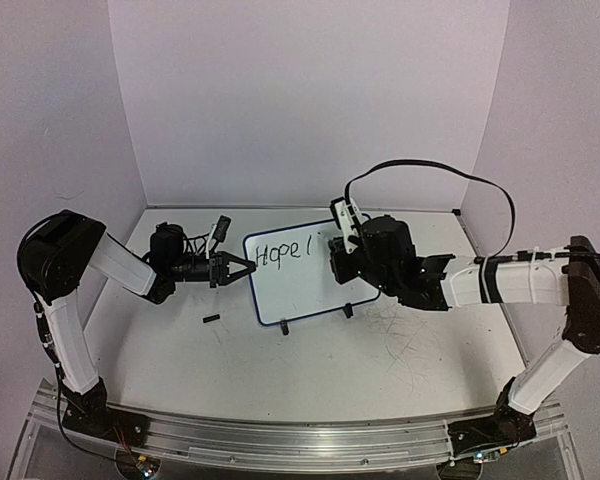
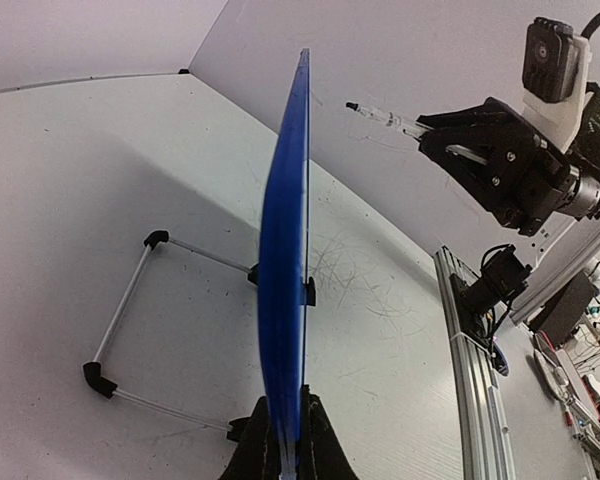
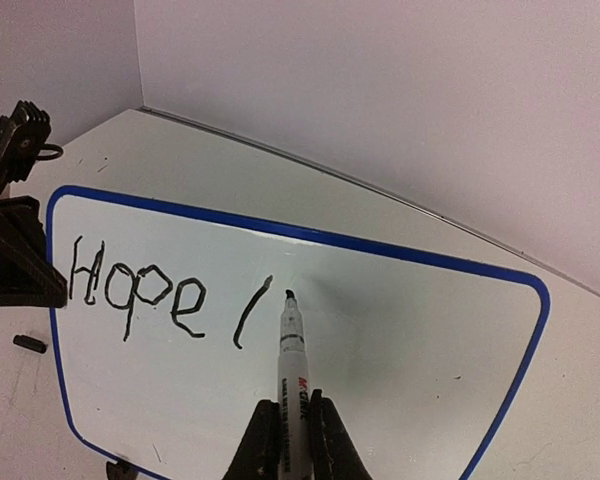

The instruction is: Write a sentence on the whiteboard

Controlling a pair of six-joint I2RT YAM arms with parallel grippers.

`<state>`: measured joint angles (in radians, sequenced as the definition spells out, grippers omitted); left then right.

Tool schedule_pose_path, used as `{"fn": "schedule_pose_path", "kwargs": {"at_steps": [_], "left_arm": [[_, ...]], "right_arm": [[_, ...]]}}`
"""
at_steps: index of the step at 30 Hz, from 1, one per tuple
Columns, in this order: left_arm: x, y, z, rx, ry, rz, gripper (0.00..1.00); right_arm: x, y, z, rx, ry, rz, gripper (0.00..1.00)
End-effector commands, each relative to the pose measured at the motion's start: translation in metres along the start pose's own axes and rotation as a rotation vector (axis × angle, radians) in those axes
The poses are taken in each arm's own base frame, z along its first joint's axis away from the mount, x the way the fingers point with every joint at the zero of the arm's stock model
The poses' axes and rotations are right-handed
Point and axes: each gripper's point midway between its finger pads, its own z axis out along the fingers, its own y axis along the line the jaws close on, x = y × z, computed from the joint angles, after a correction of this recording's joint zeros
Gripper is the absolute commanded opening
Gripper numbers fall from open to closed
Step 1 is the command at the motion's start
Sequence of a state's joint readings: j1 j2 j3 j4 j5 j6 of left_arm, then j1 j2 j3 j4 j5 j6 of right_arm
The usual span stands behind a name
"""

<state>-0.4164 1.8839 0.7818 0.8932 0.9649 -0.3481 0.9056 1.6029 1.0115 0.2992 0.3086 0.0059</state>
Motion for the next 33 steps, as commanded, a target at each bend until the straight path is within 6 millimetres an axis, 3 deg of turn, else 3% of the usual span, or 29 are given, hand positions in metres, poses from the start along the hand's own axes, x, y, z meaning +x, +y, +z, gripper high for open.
{"fn": "schedule_pose_path", "kwargs": {"at_steps": [1, 19, 27, 33], "left_arm": [[0.015, 0.007, 0.005, -0.042, 0.043, 0.009, 0.00], [0.014, 0.007, 0.005, -0.040, 0.043, 0.011, 0.00], [0.014, 0.006, 0.004, -0.042, 0.043, 0.011, 0.00], [0.012, 0.006, 0.004, -0.040, 0.042, 0.014, 0.00]], "right_arm": [[-0.021, 0.003, 0.011, -0.009, -0.047, 0.026, 0.00], [0.001, -0.011, 0.021, 0.084, 0.025, 0.008, 0.00], [-0.021, -0.004, 0.001, 0.005, -0.048, 0.042, 0.00], [-0.004, 0.002, 0.008, -0.015, -0.001, 0.036, 0.00]]}}
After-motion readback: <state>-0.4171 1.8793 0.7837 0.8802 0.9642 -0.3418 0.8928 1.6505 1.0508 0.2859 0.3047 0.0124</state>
